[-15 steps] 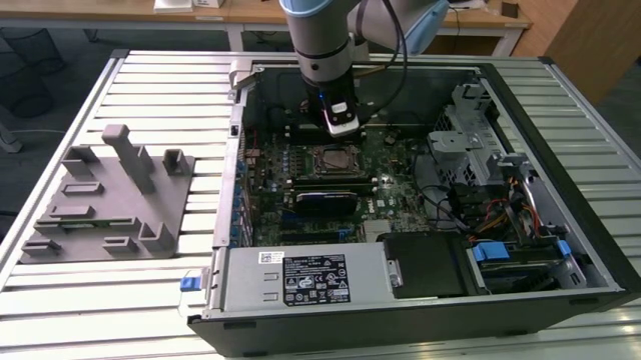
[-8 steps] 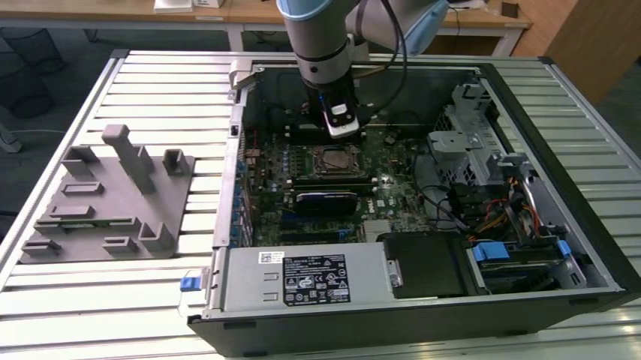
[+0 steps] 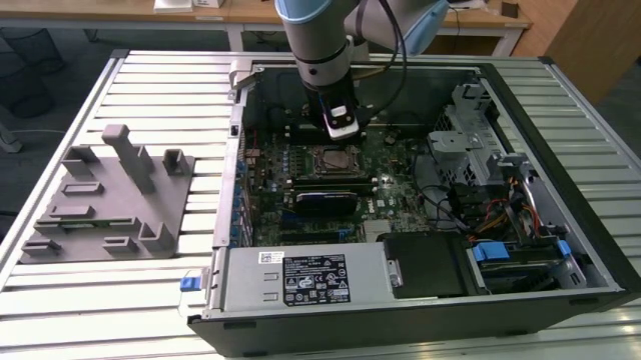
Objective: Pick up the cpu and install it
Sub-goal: 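Install the first cpu locking lever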
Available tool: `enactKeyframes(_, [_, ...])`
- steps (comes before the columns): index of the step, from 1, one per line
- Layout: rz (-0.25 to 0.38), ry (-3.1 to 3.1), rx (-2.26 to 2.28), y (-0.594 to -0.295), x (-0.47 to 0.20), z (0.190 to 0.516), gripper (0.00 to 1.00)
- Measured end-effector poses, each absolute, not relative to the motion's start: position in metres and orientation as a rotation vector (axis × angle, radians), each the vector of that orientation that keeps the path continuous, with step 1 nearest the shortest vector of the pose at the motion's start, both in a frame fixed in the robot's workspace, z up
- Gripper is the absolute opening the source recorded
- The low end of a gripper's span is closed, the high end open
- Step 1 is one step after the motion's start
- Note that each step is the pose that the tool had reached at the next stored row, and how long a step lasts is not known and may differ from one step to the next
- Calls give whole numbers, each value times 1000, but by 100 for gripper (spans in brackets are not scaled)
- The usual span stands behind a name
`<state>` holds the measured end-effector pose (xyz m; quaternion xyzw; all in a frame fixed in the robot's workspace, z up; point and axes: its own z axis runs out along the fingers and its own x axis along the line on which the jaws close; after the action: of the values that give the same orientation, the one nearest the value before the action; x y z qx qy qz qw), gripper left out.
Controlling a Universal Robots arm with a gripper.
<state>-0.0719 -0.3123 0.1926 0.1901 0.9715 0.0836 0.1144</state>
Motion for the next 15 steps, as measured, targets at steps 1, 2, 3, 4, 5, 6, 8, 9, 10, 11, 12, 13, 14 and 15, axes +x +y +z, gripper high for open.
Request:
enactKeyframes(1, [245, 2848, 557, -312, -72, 192, 11])
enactKeyframes(2, [246, 2847, 557, -313, -72, 192, 11])
enactKeyframes(3, [247, 2847, 557, -313, -72, 192, 11])
enactKeyframes(4, [248, 2847, 557, -313, -72, 192, 11])
enactKeyframes(5, [250, 2848, 558, -313, -72, 192, 11])
enactKeyframes(6, [255, 2848, 558, -314, -72, 192, 11])
enactKeyframes(8, [262, 2848, 559, -315, -72, 191, 11])
enactKeyframes(9, [266, 2848, 560, -315, -72, 191, 11])
enactKeyframes(10, [272, 2848, 561, -316, -72, 191, 11])
enactKeyframes(11, [278, 2848, 562, -316, -72, 191, 11])
enactKeyframes(12, [280, 2848, 562, -316, -72, 191, 11])
enactKeyframes(13, [281, 2848, 562, -317, -72, 191, 11])
enactKeyframes(14, [281, 2848, 562, -317, -72, 191, 11])
enactKeyframes(15, [281, 2848, 562, -317, -72, 191, 11])
